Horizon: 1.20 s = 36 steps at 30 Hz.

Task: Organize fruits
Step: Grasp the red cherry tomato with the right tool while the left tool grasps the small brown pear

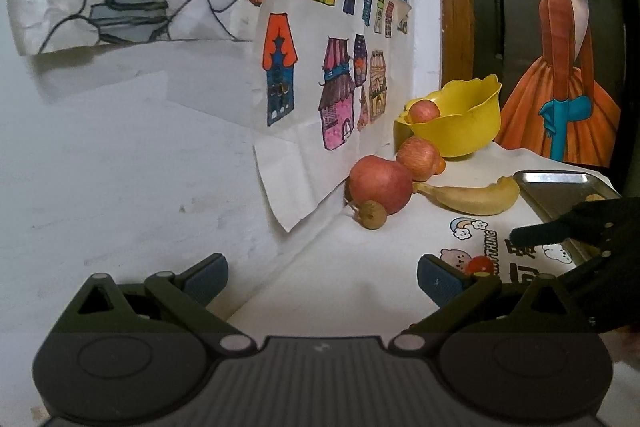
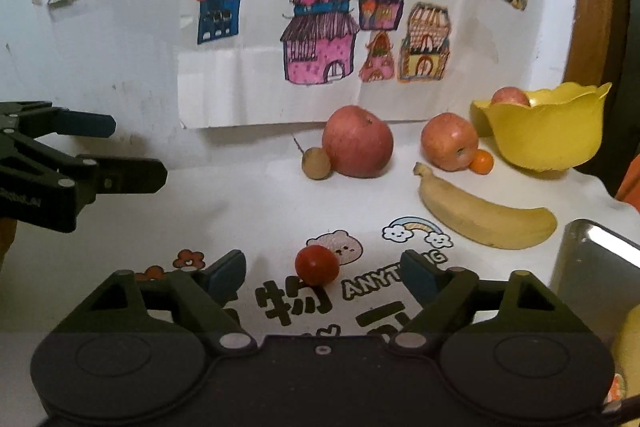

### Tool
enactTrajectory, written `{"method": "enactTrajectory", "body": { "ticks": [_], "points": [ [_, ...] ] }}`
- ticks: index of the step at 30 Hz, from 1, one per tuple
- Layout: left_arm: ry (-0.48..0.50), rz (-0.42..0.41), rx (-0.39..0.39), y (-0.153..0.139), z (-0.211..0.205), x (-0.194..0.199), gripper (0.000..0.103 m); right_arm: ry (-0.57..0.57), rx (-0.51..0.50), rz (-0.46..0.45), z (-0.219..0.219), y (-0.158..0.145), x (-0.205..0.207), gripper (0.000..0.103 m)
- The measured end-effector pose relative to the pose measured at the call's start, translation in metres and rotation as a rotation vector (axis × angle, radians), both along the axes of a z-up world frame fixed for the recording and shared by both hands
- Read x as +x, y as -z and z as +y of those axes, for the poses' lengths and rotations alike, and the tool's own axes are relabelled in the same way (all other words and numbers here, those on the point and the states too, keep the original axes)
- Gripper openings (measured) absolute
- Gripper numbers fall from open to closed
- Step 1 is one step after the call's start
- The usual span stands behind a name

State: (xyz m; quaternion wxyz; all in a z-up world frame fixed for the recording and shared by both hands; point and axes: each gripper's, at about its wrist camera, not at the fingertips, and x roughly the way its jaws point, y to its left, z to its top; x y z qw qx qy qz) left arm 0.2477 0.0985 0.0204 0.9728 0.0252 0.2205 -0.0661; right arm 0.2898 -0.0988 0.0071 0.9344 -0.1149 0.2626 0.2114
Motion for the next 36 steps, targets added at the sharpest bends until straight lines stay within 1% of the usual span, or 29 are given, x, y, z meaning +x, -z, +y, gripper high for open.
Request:
{"method": "enactTrajectory", "body": {
  "ticks": [2, 4, 6, 9, 10, 13, 15, 17, 21, 26, 32, 36],
  "points": [
    [0.003, 0.005, 0.004, 0.002, -0.002, 0.002, 0.103, 0.000, 0.013, 0.013, 0.000, 0.000, 0.004, 0.077],
    [0.009, 0.009, 0.011, 0.002, -0.004, 0.004, 0.103, 0.000, 0.013, 0.021, 0.001, -0.001, 0.006, 0.075],
    [0.012, 0.007, 0.015, 0.002, -0.006, 0.005, 0.103, -0.004, 0.009, 0.041, 0.002, 0.000, 0.010, 0.065],
    [0.016, 0.013, 0.016, 0.002, -0.008, 0.007, 0.103, -0.005, 0.017, 0.079, 0.002, 0.002, 0.015, 0.055],
    [0.017, 0.016, 0.019, 0.002, -0.008, 0.008, 0.103, -0.002, 0.025, 0.082, 0.002, 0.002, 0.016, 0.054],
    [0.015, 0.022, 0.029, 0.000, -0.009, 0.010, 0.103, 0.001, 0.026, 0.080, 0.002, 0.001, 0.020, 0.044],
    [0.013, 0.024, 0.033, -0.001, -0.011, 0.012, 0.103, 0.004, 0.026, 0.078, 0.000, 0.000, 0.020, 0.032],
    [0.015, 0.027, 0.035, -0.003, -0.014, 0.014, 0.103, 0.003, 0.021, 0.072, -0.002, 0.000, 0.018, 0.027],
    [0.026, 0.030, 0.050, -0.004, -0.025, 0.021, 0.103, 0.012, 0.054, 0.089, -0.019, -0.002, 0.008, 0.027],
    [0.041, 0.034, 0.072, -0.001, -0.044, 0.041, 0.103, -0.013, 0.083, 0.068, -0.044, -0.008, -0.017, 0.027],
    [0.037, 0.084, 0.068, 0.008, -0.063, 0.079, 0.102, -0.047, 0.150, 0.053, -0.069, -0.016, -0.045, 0.028],
    [0.027, 0.114, 0.093, 0.017, -0.072, 0.103, 0.099, -0.058, 0.189, 0.041, -0.079, -0.016, -0.053, 0.028]
  ]
}}
